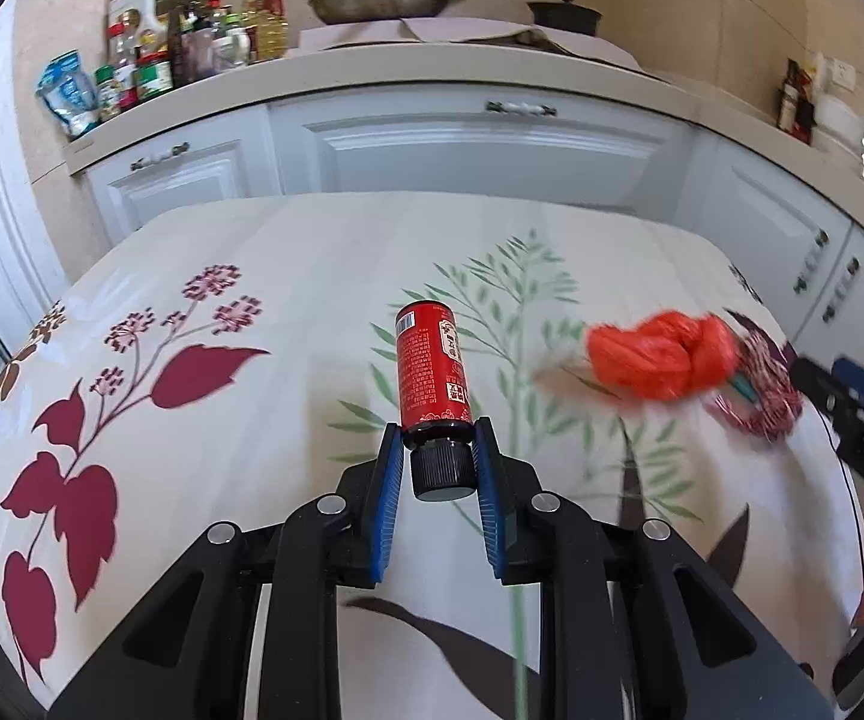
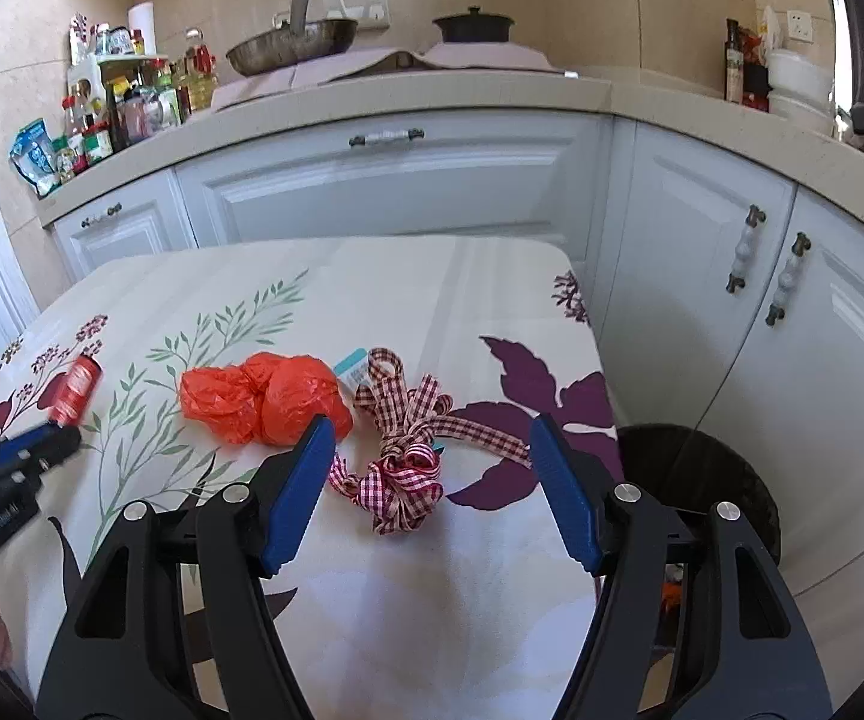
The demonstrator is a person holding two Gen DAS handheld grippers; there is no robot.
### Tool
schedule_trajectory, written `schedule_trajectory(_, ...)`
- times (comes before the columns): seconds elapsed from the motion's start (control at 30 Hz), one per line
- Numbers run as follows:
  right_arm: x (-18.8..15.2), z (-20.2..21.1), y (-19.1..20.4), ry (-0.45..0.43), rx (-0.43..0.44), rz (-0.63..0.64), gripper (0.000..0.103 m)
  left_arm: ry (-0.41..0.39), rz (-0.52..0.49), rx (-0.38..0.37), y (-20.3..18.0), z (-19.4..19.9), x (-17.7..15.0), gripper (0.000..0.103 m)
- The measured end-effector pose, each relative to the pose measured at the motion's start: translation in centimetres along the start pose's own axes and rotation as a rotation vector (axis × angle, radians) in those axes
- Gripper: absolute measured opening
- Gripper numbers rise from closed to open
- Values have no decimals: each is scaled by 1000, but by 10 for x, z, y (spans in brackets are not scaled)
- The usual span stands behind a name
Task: Collect trash
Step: 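Grasp the red spray can by its black cap with the left tool, then grasp the red-white checkered ribbon with the right tool and lift it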
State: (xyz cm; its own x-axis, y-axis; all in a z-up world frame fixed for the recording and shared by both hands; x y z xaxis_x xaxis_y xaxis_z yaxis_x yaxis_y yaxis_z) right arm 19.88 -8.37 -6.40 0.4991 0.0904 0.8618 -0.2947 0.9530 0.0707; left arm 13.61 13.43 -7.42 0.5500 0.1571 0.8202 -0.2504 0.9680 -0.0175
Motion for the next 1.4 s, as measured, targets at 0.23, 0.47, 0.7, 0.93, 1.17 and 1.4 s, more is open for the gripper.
schedule_trajectory(0.23, -7, -18, 5, 92, 4, 21, 61, -5, 24, 1, 11, -4, 4, 25)
schedule_trajectory(0.47, -15, -27, 8, 158, 34, 25, 29, 6, 27, -6, 9, -5, 1, 25)
schedule_trajectory(0.7, -12, -20, 7, 124, 32, 15, 21, 10, 25, -1, 8, -6, -1, 25)
schedule_trajectory(0.93, -10, -10, 4, 93, 30, 4, 20, 4, 16, -8, 5, -4, -2, 25)
schedule_trajectory(1.17, -2, 10, -5, 47, 17, -6, 20, -16, 1, -29, -5, 6, 2, 25)
schedule_trajectory(1.4, 5, 39, -22, -8, -17, -21, 20, -36, -25, -73, -29, 19, 4, 25)
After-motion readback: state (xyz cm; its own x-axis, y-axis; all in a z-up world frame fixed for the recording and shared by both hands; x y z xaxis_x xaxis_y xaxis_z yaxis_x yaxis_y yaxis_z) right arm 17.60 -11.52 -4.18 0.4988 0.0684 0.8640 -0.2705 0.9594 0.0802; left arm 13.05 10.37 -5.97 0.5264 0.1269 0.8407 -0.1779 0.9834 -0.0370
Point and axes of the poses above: each gripper's, at about its wrist camera, not at the fingertips, and z roughly against the way its jaws point, y to its left, x to its top, the point moved 5 cm from there along -z, roughly the way its jaws point, and after that the axes turned 9 degrees about -y, right-handed, at the moved point
